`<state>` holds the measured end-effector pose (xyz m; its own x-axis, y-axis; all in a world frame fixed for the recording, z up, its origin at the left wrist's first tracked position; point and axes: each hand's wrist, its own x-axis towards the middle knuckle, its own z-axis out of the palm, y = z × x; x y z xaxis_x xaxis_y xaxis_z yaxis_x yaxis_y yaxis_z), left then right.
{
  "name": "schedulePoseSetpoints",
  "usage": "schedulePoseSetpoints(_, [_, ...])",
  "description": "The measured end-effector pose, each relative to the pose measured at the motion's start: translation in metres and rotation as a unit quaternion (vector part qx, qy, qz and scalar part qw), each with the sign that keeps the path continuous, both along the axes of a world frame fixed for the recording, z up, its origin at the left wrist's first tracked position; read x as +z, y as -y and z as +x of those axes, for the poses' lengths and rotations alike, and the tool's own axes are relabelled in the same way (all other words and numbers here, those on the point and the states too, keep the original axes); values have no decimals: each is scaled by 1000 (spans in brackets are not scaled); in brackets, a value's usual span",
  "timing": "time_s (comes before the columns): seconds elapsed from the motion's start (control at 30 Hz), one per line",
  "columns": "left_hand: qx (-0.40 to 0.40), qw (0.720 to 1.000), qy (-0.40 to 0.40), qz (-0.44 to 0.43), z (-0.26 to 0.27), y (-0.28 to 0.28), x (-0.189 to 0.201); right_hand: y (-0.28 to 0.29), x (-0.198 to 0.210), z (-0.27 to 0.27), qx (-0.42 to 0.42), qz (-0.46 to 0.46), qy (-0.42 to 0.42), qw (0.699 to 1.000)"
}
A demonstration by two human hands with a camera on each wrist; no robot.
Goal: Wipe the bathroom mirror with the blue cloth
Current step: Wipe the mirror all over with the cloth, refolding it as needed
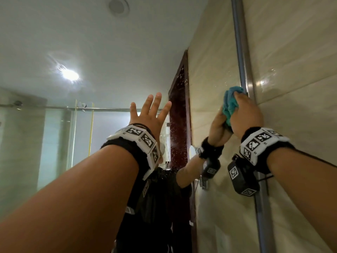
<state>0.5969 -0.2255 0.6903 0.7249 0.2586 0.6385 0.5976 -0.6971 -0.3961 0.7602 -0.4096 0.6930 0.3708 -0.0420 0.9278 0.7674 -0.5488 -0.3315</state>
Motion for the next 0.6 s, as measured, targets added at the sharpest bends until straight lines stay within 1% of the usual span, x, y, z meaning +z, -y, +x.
schedulePoseSetpoints(0.07, [2, 1000, 2, 0, 1, -1, 0, -1, 2, 3, -14, 10, -11, 1000])
schedulePoseSetpoints(0.17, [3, 1000, -3, -6, 0, 1, 0, -11, 2, -7, -14, 12, -18, 1000])
schedulePoseSetpoints(0.23, [4, 1000, -2, -8, 0, 2, 0, -23, -1, -19, 4, -18, 20, 1000])
schedulePoseSetpoints(0.33, [11, 1000, 6, -7, 3, 3, 0, -41, -6, -30, 41, -81, 95, 991])
schedulePoseSetpoints(0.37, [12, 1000, 10, -9, 4, 3, 0, -44, -6, -30, 59, -83, 101, 990])
schedulePoseSetpoints(0.4, [12, 1000, 14, -9, 4, 4, -1, -43, -5, -30, 81, -59, 92, 991])
schedulePoseSetpoints(0.43, [11, 1000, 15, -9, 4, 4, -1, -40, -3, -31, 101, -12, 68, 992])
schedulePoseSetpoints(0.5, [7, 1000, 13, -9, 3, 4, -1, -31, 4, -30, 97, 89, 0, 991])
schedulePoseSetpoints(0.53, [5, 1000, 12, -9, 3, 3, 0, -27, 9, -31, 82, 113, -33, 990])
schedulePoseSetpoints(0.6, [-4, 1000, 20, -8, 4, 0, 1, -25, 17, -34, 60, 107, -58, 991])
